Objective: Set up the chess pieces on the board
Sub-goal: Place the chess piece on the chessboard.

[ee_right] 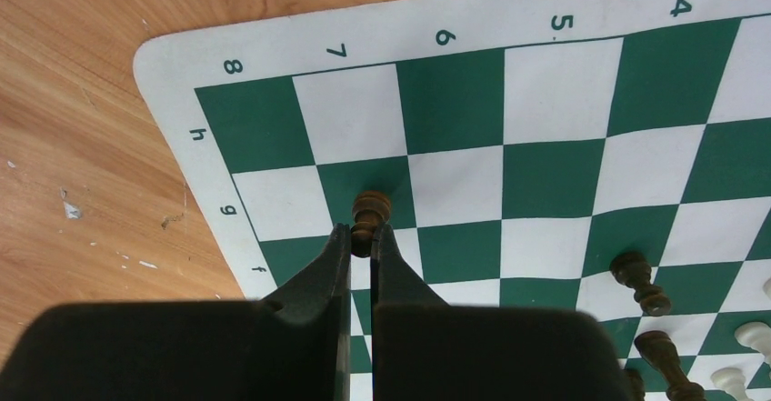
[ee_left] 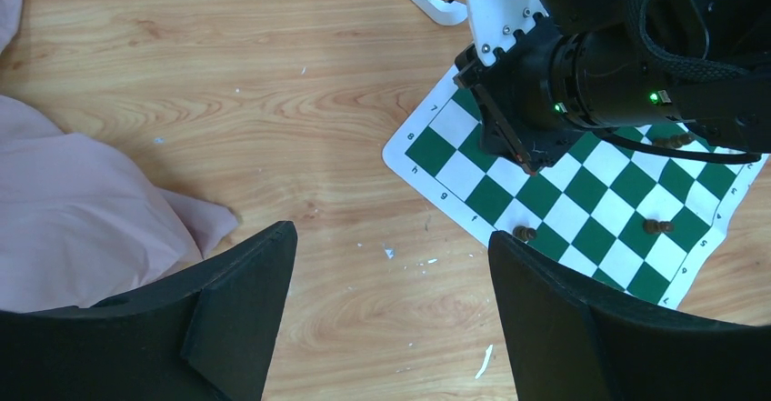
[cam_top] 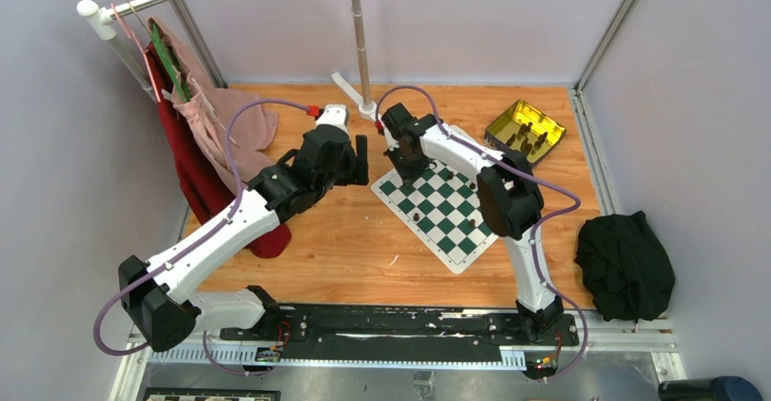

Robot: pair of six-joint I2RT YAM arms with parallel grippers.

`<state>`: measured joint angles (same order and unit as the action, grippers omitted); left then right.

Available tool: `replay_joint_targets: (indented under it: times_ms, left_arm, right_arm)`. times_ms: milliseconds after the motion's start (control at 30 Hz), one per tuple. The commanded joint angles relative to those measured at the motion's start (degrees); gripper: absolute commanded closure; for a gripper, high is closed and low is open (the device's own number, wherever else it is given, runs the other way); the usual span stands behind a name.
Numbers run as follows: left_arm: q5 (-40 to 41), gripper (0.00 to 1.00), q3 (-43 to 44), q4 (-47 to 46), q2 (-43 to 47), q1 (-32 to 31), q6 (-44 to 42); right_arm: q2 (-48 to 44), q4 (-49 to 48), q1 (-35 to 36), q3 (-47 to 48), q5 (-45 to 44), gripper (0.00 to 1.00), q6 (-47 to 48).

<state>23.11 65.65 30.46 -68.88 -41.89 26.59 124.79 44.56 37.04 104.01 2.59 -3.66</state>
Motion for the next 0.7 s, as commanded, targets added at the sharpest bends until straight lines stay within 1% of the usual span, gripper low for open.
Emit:
replay_joint_targets:
  times_ms: [0,233,367,467,567,600,667]
  left_arm:
    - [-0.3,0.17,-0.3,-0.6,-0.8,-0.7,-0.9]
    - [-0.5,0.16,-0.5,-0.8,-1.2,-0.7,-1.0]
    - [-0.5,0.16,-0.6,-0.9,-1.3,-0.7,-1.0]
    - [-0.5,0.16,-0.5,-1.0,-1.4,-0.7,-1.1]
    - [-0.5,0.15,-0.5,-1.0,-1.5,-0.7,-1.1]
    - [-0.5,0.15,-0.5,-1.0,-1.5,-0.7,-1.2]
    - [-0.6,0.15,-0.3,-1.1,-1.5,-0.7,-1.2]
  right_arm:
    - [1.5,1.1,0.7,1.3,0.6,1.0,-0.6]
    - [2.2,1.2,0.6,0.9,0.6,1.0,-0.6]
    - [2.5,1.2,0.7,1.0,1.0,0.97,-0.6]
    - [2.5,1.3,0.6,1.3,1.1,0.91,-0.4]
    - [2.4,1.5,0.7,1.7,1.3,0.81,-0.3]
    - [2.5,1.6,0.7,2.0,1.3,0.75,-0.1]
    - [2.4,1.9,0.7,2.5,1.4,0.7,0.0]
